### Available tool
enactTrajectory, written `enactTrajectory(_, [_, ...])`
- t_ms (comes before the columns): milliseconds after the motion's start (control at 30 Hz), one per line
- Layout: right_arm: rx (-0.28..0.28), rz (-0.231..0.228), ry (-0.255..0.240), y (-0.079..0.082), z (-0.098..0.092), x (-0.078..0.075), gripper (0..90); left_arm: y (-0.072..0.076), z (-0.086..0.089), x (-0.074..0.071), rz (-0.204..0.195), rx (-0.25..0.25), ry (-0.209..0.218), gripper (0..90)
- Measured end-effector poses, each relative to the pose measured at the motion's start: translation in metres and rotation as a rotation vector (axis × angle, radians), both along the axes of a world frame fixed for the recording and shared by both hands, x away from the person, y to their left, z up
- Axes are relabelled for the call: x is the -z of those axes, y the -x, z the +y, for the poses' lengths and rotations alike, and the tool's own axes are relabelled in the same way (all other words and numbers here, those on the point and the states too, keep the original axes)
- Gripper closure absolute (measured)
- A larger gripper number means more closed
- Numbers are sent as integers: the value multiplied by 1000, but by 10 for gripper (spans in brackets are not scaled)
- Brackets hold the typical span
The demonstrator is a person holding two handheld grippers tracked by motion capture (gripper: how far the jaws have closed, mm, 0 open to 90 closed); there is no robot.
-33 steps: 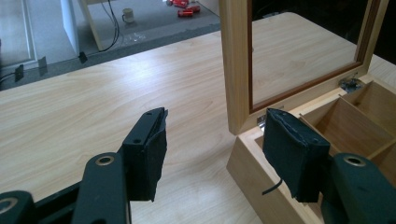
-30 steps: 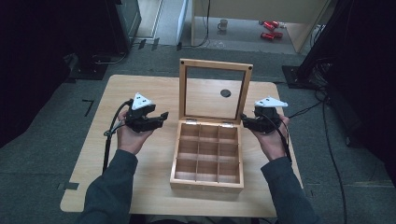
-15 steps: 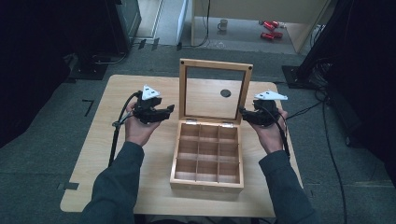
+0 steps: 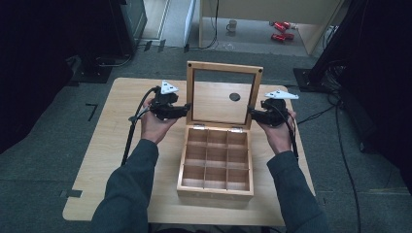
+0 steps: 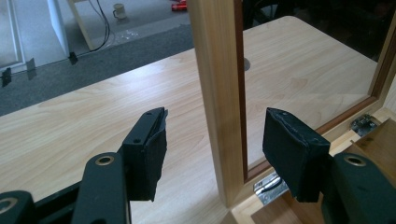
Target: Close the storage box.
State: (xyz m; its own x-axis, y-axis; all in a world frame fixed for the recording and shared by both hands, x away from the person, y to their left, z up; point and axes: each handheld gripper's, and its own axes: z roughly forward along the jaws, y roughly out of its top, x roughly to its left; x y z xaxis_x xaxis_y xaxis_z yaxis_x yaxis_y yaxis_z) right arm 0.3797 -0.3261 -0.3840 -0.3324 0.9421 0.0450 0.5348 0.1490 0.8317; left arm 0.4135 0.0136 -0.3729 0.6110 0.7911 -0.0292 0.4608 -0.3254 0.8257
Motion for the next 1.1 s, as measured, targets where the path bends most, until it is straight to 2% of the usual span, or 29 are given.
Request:
enactTrajectory(300, [-15,-14,-3,-12,7,-9,425,-10,-16,-1,16,19,-4,408])
enactTrajectory(567, [-44,-19,-1,-17,11,-12,464,-16,-20,1,33,20,3,449])
enactTrajectory(833, [-47,-31,-2,-15,10,-14,508,-19,-24,0,34,18,24,477])
enactTrajectory(967, [-47,-39,6,-12,11,-15,521,-15,-25,-1,24,9,24,473])
enactTrajectory(1100, [-42,-50,14,-8,12,-16,533,-11,-23,-1,15,5,44,490])
